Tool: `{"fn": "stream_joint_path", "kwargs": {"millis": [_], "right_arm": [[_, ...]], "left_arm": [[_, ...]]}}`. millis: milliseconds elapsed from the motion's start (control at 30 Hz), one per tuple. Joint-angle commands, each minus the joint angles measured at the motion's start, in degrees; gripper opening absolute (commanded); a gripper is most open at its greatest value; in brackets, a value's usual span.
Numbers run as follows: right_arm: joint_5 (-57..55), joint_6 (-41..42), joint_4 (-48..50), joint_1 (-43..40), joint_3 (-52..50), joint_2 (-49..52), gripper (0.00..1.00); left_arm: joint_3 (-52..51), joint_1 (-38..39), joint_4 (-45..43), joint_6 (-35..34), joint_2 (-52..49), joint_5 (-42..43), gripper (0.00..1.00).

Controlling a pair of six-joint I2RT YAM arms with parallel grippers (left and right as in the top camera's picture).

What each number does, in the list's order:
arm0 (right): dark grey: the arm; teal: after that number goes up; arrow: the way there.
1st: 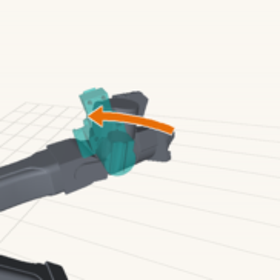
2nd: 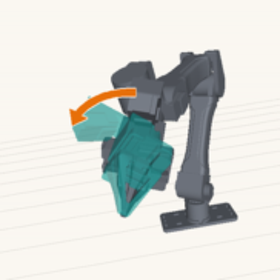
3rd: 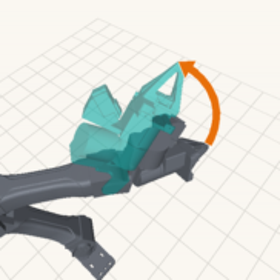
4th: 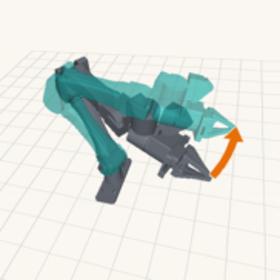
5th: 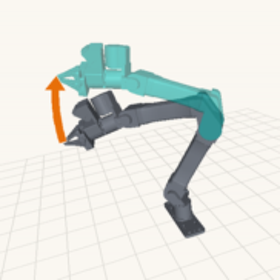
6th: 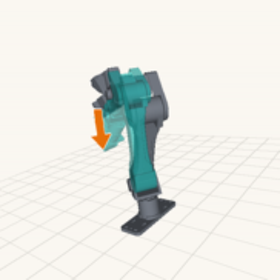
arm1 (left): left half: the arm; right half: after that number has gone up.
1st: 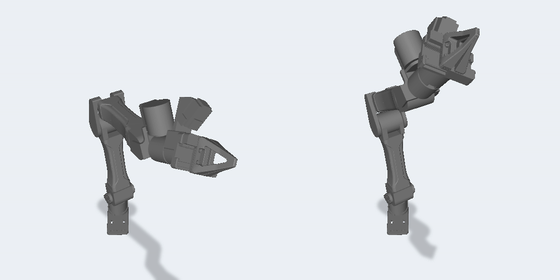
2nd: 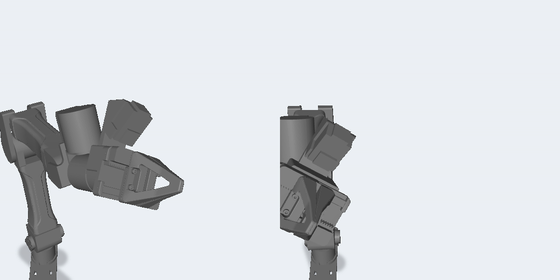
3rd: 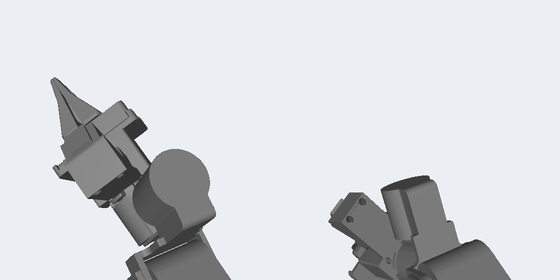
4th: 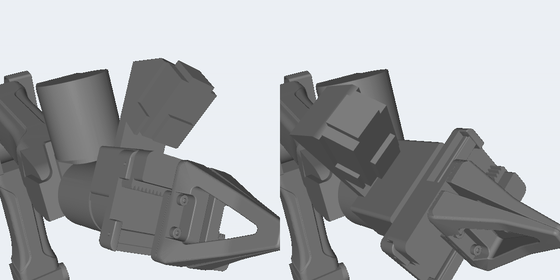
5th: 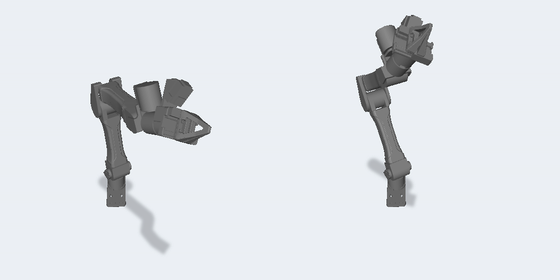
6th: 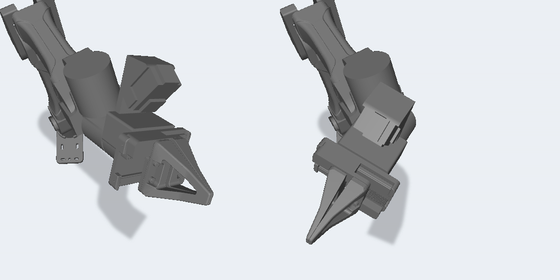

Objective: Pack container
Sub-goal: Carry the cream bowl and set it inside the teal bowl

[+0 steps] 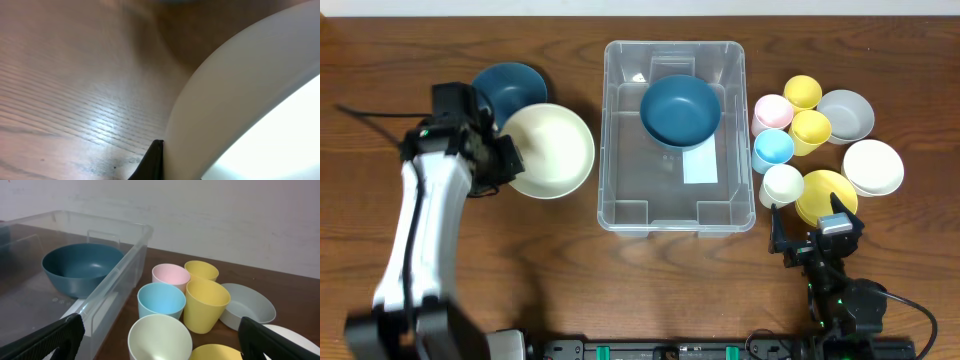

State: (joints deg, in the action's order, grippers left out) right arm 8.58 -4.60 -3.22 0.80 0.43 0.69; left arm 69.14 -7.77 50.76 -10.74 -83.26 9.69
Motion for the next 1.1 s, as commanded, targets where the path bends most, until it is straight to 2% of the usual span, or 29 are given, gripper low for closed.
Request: {"fn": "stream_joint_path", "kwargs": {"millis": [0,233,467,800,1067], "right_arm": [[0.46,0.24,-0.22,-0.42,-0.11,-0.35,0.99],[0.46,0.24,-0.22,-0.42,-0.11,-0.35,0.99],[0.46,0.24,-0.22,-0.42,-0.11,-0.35,0.99],[0.44,0.24,-0.22,-0.42,-0.11,-0.35,0.99],[0.46,0.24,-0.22,-0.42,-0.11,-0.35,0.99]], "left_arm": [[2.03,-0.20,-0.39,-0.96,7.56,-0.52,0.06],[2.03,0.63,-3.63,-3.76,18.64,-0.52,0.06],[2.03,7.78,-11.56,-4.24,20.72,13.81,0.06],[2.71,24.81,-29.33,-8.20,10.40,13.05,0.06],[14.03,32.00,-30.10,-8.20,-3.30,1.77,0.06]]}}
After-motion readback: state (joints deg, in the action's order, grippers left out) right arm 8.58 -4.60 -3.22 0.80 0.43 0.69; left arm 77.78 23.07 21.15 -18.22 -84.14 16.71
